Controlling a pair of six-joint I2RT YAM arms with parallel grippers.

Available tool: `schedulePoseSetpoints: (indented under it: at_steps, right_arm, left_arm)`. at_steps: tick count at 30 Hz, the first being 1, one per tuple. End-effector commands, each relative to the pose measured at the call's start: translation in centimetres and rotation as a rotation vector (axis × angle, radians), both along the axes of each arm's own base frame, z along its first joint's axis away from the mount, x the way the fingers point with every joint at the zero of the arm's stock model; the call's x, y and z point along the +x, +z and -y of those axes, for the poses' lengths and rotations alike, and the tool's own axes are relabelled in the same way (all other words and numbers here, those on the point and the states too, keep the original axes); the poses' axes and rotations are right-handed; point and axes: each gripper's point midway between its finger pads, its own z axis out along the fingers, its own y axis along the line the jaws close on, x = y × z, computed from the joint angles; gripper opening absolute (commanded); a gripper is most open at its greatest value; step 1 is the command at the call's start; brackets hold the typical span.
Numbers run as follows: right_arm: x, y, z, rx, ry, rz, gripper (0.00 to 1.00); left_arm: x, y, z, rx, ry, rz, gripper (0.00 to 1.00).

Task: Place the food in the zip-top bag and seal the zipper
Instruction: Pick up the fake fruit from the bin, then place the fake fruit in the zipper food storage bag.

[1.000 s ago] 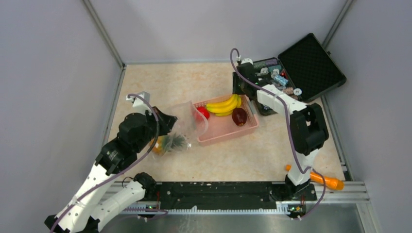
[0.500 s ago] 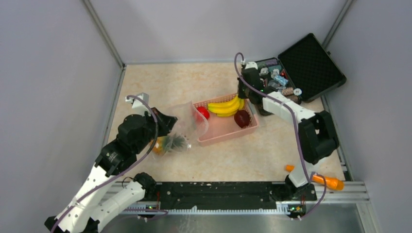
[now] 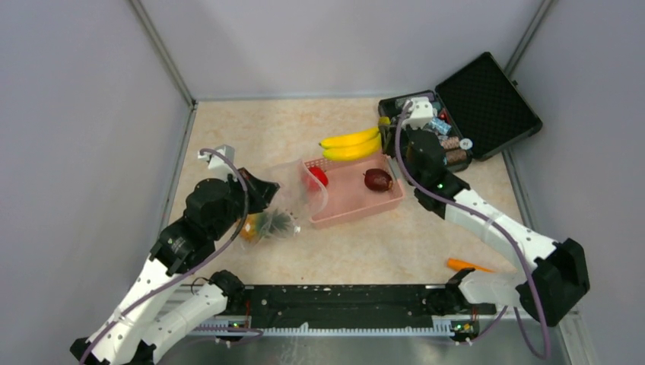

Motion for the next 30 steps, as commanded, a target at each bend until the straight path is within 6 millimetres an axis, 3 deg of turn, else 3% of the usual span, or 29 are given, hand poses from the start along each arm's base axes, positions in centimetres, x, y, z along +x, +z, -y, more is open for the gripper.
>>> schedulePoseSetpoints:
  at_steps: [1,9,18,25,30]
  right_arm:
    - [-2.0,6.1,0.8,0.109,-0.004,0.192,0.00]
    - [-5.2,9.1,1.1,0.156,0.026,0.261,0.00]
    - [-9.1,11.6,-1.5,0.168,0.188,0.324,0.00]
    - [-11.4,10.2,-5.0,0.075,0.313,0.318,0.00]
    - [-12.2,9.3,-6.4,-0.043,0.290,0.334,0.00]
  left_arm:
    - [0.5,1.0,0.9,-0.043,-0.017,0.028,0.00]
    - [1.1,0.7,0.7,-0.036,0.013,0.015,0.00]
    - [1.8,0.0,0.7,-0.016,0.041,-0.021,0.00]
    - [1.9,0.1,0.5,-0.017,0.052,-0.013,0.00]
    - [1.9,0.0,0.8,-0.017,0.042,-0.020,0.00]
